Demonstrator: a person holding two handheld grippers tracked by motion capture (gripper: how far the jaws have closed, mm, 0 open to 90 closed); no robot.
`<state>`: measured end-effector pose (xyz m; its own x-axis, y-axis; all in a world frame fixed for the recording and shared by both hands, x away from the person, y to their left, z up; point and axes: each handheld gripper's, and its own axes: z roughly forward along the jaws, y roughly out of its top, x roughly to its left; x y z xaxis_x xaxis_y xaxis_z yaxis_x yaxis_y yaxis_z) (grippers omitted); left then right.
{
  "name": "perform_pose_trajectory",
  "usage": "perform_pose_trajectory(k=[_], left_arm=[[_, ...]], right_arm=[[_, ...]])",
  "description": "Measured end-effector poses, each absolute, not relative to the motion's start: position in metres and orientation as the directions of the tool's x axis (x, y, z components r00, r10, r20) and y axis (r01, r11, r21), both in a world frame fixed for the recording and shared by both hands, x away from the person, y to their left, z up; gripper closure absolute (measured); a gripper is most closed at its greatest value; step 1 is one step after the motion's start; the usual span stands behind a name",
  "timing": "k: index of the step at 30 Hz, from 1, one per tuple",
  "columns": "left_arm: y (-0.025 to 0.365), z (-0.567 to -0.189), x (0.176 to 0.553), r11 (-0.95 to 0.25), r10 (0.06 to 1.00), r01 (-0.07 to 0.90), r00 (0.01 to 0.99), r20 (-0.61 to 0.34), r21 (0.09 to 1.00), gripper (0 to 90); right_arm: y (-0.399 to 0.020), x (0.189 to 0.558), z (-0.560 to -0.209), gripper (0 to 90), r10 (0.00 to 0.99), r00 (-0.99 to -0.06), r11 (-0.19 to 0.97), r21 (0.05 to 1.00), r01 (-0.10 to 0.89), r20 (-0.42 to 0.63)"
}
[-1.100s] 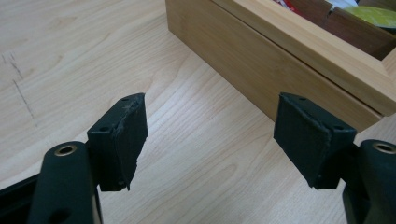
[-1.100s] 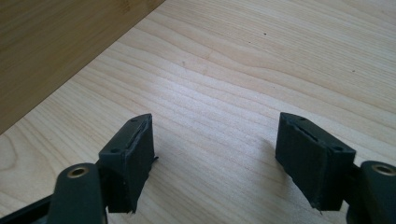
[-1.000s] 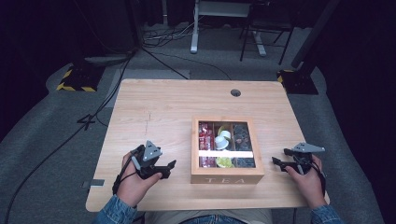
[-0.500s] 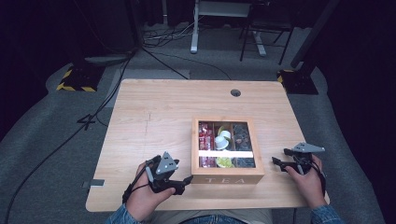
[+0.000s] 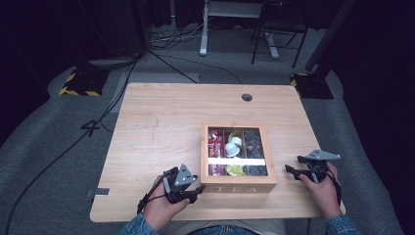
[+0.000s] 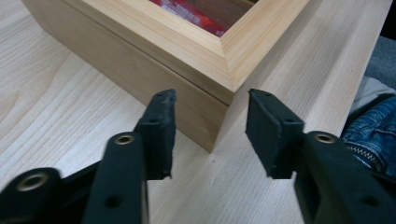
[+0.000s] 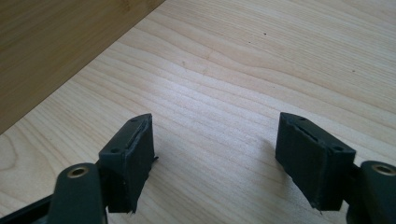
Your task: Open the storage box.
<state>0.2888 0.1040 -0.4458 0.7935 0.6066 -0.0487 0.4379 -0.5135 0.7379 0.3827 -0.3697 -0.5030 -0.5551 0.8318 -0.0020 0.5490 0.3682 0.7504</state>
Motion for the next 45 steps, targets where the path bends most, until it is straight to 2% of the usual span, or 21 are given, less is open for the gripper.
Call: perform_pose_trajectory(k=[3,8,22,24,25,27,29,32,37,45], left_arm=[[0.102,-0.446,0.288,-0.53,0.603,0.423,0.797,-0.023,0.735,59.5],[0.1,-0.445,0.287,-0.546,0.594,0.404,0.805,-0.002,0.734,66.7],[0.101,-0.442,0.286,-0.536,0.592,0.4,0.806,-0.006,0.744,70.9],[0.102,-0.44,0.287,-0.528,0.592,0.401,0.806,-0.014,0.749,70.9],[0.102,-0.44,0.287,-0.528,0.592,0.401,0.806,-0.014,0.749,70.9],[0.102,-0.437,0.287,-0.524,0.592,0.396,0.806,-0.012,0.754,70.8],[0.103,-0.434,0.287,-0.519,0.589,0.391,0.808,-0.014,0.76,70.9],[0.104,-0.43,0.288,-0.504,0.592,0.388,0.806,-0.018,0.772,70.8],[0.105,-0.426,0.289,-0.499,0.59,0.379,0.807,-0.015,0.779,70.8],[0.105,-0.424,0.29,-0.497,0.589,0.375,0.808,-0.013,0.783,70.8]], right_arm=[[-0.37,0.383,-0.503,27.8,0.832,-0.555,0.368,0.75,0.549,-0.002],[-0.37,0.383,-0.503,27.8,0.832,-0.555,0.368,0.75,0.549,-0.002],[-0.369,0.377,-0.5,28.0,0.815,-0.579,0.376,0.747,0.549,0.015],[-0.367,0.364,-0.48,28.2,0.778,-0.628,0.387,0.788,0.479,-0.001],[-0.367,0.364,-0.48,28.2,0.778,-0.628,0.387,0.788,0.479,-0.001],[-0.362,0.347,-0.455,26.2,0.721,-0.693,0.414,0.818,0.4,-0.026],[-0.36,0.341,-0.448,25.3,0.699,-0.715,0.424,0.825,0.373,-0.036],[-0.345,0.32,-0.429,23.4,0.616,-0.787,0.429,0.856,0.288,-0.044],[-0.334,0.311,-0.424,22.5,0.581,-0.812,0.434,0.866,0.247,-0.059],[-0.303,0.309,-0.423,19.5,0.529,-0.837,0.486,0.859,0.163,-0.141]])
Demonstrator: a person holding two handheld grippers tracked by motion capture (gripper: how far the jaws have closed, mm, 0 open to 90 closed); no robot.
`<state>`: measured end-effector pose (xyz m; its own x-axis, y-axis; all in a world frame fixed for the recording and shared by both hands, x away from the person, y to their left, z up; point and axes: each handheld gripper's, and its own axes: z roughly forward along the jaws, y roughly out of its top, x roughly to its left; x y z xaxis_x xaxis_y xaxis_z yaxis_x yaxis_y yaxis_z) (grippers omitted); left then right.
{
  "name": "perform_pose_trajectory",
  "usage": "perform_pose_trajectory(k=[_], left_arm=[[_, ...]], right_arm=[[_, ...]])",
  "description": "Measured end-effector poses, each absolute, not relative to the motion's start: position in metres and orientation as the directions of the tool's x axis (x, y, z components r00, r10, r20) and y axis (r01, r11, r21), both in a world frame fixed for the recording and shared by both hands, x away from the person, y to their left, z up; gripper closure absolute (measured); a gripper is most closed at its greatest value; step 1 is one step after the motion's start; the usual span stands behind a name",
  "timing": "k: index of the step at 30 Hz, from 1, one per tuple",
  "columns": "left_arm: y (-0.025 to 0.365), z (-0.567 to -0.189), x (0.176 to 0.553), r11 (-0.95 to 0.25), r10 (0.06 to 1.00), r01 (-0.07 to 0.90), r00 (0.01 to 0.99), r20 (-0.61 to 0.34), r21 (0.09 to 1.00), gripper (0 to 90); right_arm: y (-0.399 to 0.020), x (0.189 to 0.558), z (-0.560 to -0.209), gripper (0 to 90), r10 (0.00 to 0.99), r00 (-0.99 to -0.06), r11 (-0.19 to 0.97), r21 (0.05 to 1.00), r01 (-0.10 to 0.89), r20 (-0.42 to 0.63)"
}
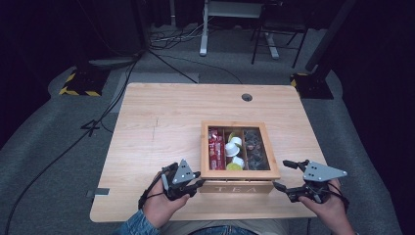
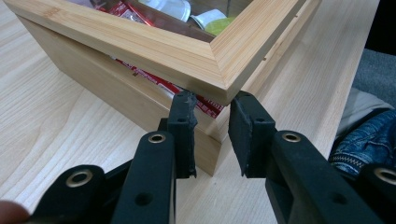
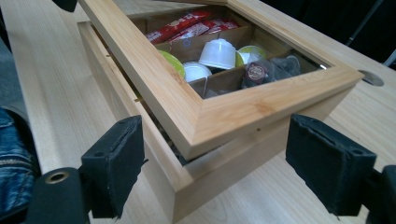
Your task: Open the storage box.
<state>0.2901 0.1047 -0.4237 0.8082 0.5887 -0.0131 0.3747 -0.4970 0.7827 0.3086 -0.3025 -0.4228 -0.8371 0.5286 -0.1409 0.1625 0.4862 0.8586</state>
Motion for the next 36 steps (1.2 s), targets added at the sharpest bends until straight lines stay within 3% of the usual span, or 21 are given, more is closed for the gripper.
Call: perform_pose_trajectory(k=[9,18,27,32,36], left_arm=[[0.106,-0.423,0.291,-0.493,0.585,0.374,0.811,-0.018,0.785,70.7],[0.107,-0.42,0.291,-0.473,0.59,0.377,0.807,-0.032,0.796,70.7],[0.109,-0.413,0.292,-0.451,0.589,0.353,0.808,-0.023,0.82,70.9],[0.11,-0.408,0.291,-0.435,0.604,0.339,0.797,-0.009,0.834,59.5],[0.114,-0.404,0.291,-0.428,0.611,0.334,0.792,-0.004,0.84,56.0]], right_arm=[[-0.284,0.311,-0.423,24.0,0.501,-0.833,0.541,0.836,0.092,-0.233],[-0.28,0.314,-0.422,21.1,0.495,-0.824,0.563,0.824,0.064,-0.274],[-0.28,0.313,-0.414,30.0,0.482,-0.812,0.557,0.831,-0.007,-0.33],[-0.279,0.313,-0.409,35.1,0.455,-0.817,0.575,0.818,-0.034,-0.354],[-0.279,0.315,-0.403,37.0,0.452,-0.823,0.566,0.824,-0.035,-0.346]])
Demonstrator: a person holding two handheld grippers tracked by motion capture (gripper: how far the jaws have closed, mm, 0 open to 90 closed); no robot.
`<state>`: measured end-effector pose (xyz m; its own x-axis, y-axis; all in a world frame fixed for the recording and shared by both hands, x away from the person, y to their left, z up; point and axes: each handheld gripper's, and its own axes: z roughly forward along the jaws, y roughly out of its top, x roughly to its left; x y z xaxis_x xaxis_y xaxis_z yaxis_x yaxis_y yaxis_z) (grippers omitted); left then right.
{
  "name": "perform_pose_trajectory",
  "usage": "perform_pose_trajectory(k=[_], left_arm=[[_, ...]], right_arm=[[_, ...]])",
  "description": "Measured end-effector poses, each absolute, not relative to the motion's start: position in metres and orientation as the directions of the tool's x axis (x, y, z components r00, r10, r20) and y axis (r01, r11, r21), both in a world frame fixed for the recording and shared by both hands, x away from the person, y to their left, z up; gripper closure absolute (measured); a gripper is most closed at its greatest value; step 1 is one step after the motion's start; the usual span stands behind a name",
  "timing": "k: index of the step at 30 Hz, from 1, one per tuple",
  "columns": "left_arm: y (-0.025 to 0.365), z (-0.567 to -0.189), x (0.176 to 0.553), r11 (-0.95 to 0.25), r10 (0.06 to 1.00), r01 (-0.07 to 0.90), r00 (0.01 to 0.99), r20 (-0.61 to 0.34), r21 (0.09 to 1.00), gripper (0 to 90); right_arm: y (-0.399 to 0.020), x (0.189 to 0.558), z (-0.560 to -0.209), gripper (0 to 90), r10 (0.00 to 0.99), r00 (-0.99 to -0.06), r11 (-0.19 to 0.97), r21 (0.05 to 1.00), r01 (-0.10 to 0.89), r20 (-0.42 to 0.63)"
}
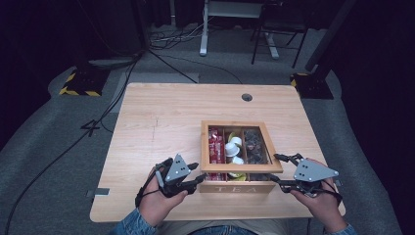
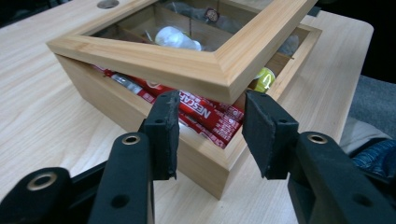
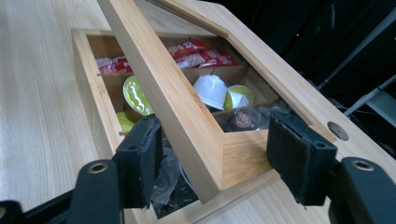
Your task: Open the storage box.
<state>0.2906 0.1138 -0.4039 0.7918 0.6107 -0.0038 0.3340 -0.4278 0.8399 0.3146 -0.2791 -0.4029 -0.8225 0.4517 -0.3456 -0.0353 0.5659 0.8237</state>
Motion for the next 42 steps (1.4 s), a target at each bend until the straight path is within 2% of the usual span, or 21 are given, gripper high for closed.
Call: perform_pose_trajectory(k=[11,22,34,42], left_arm=[[0.123,-0.408,0.295,-0.43,0.637,0.35,0.771,0.005,0.832,50.6],[0.138,-0.414,0.294,-0.423,0.679,0.38,0.734,0.01,0.822,49.4],[0.174,-0.439,0.305,-0.403,0.776,0.475,0.631,0.017,0.783,46.6],[0.189,-0.448,0.312,-0.384,0.802,0.502,0.598,0.01,0.775,46.0]], right_arm=[[-0.282,0.326,-0.378,43.7,0.45,-0.839,0.525,0.851,-0.028,-0.305],[-0.283,0.351,-0.349,51.2,0.451,-0.851,0.474,0.88,-0.027,-0.269],[-0.284,0.379,-0.325,52.6,0.474,-0.844,0.418,0.908,-0.035,-0.251],[-0.283,0.396,-0.313,52.5,0.498,-0.833,0.396,0.918,-0.029,-0.241]])
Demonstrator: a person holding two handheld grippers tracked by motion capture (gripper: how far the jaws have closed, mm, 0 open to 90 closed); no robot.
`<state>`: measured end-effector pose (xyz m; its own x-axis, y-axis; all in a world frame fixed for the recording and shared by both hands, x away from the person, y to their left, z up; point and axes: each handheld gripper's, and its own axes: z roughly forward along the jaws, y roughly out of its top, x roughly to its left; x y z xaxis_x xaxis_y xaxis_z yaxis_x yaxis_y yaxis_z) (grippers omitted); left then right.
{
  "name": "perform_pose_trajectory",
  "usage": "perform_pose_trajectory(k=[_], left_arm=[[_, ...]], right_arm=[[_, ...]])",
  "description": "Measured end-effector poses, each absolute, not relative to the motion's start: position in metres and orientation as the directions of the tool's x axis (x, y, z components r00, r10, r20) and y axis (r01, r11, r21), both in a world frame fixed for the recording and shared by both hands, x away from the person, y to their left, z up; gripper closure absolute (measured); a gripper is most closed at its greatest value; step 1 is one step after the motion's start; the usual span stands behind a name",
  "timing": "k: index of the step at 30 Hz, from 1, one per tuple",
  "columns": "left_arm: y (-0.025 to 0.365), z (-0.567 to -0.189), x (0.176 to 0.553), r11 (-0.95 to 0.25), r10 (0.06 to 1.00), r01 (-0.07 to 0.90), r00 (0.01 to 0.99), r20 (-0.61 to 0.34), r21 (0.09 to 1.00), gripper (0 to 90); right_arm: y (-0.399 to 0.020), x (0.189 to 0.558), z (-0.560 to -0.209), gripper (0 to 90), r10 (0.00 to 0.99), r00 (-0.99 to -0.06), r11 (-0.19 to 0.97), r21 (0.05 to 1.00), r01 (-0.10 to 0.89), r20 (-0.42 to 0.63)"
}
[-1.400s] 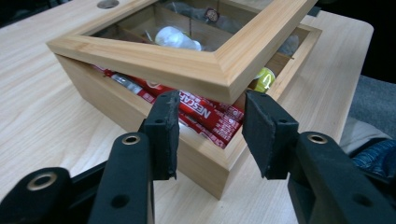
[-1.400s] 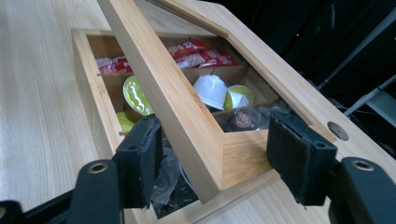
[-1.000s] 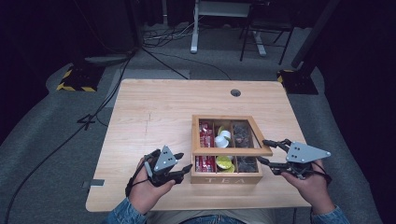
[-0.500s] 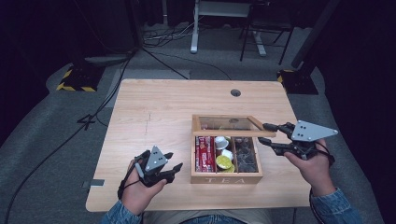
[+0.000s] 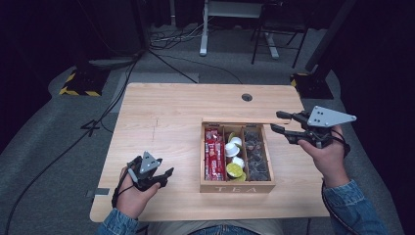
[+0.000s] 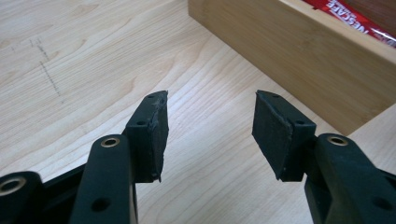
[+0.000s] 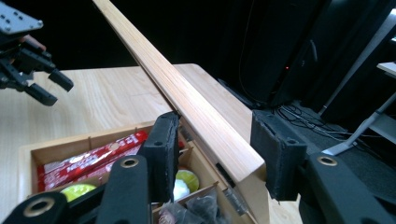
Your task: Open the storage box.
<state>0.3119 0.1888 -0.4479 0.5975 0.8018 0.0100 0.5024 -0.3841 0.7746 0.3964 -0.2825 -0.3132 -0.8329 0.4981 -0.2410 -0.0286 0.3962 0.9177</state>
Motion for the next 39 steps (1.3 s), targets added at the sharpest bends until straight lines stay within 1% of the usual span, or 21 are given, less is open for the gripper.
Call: perform_pose_trajectory(k=[10,23,26,35,39], left_arm=[[0.192,-0.454,0.32,-0.394,0.807,0.499,0.59,0.031,0.771,44.4],[0.198,-0.461,0.346,-0.394,0.805,0.502,0.593,0.025,0.77,38.7],[0.201,-0.462,0.349,-0.383,0.812,0.511,0.584,0.016,0.77,38.2],[0.204,-0.465,0.352,-0.388,0.813,0.517,0.582,0.019,0.763,37.6],[0.204,-0.466,0.354,-0.381,0.815,0.527,0.58,0.006,0.759,37.7]], right_arm=[[-0.279,0.413,-0.302,51.7,0.532,-0.809,0.395,0.919,-0.023,-0.249],[-0.273,0.44,-0.289,48.2,0.592,-0.782,0.358,0.933,0.039,-0.195],[-0.271,0.449,-0.286,47.0,0.607,-0.776,0.341,0.938,0.062,-0.17],[-0.266,0.477,-0.278,43.8,0.644,-0.753,0.321,0.94,0.111,-0.131],[-0.263,0.487,-0.277,41.8,0.66,-0.741,0.317,0.94,0.128,-0.122]])
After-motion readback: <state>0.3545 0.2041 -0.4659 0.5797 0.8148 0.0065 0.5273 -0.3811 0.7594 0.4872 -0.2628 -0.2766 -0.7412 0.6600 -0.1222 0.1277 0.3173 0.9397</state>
